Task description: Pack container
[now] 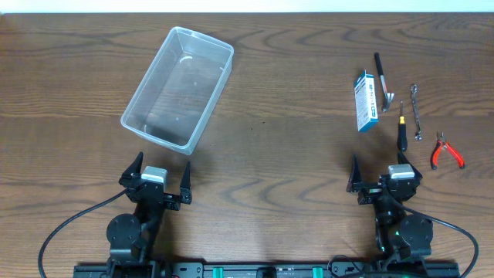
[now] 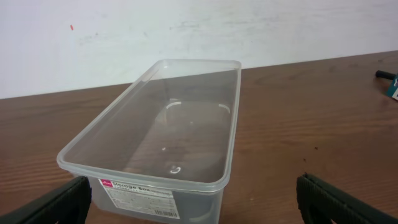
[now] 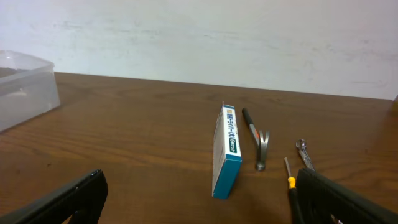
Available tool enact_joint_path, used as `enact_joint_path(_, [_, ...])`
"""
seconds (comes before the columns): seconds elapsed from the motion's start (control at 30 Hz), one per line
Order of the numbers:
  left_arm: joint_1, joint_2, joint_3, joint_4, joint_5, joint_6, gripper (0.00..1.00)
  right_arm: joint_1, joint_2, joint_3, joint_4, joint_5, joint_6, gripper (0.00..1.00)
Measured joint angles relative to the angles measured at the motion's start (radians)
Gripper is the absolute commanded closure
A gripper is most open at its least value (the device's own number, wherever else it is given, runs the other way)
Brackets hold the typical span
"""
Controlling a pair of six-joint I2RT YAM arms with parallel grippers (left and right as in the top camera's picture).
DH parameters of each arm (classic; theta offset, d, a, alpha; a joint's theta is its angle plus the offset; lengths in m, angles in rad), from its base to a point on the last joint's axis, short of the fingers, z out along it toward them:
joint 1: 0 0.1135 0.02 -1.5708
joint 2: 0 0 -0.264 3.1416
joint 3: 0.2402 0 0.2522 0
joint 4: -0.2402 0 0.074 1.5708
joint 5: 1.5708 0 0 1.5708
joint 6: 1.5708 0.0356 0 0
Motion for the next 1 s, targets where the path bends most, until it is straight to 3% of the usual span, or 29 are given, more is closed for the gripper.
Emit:
enact_joint_path(0.4, [0.000, 0.011, 0.010, 0.019, 0.004, -0.019, 0.02, 0.000, 0.004, 0.002, 0.068, 0.032, -0.019, 0.01])
enact_joint_path(0.57, [0.000, 0.163, 0.192, 0.011, 0.002, -0.069, 0.02, 0.000, 0.127, 0.124, 0.115, 0.088, -0.017, 0.01])
enact_joint_path(0.8, [0.000, 0.625, 0.714, -0.064, -0.007, -0.094, 0.02, 0.000, 0.659, 0.631, 0.074, 0.018, -0.063, 0.01])
enact_joint_path(1.0, [0.000, 1.051, 1.265, -0.436, -0.009, -0.102, 0.02, 0.004, 1.261, 1.388, -0.335, -0.151, -0.084, 0.01])
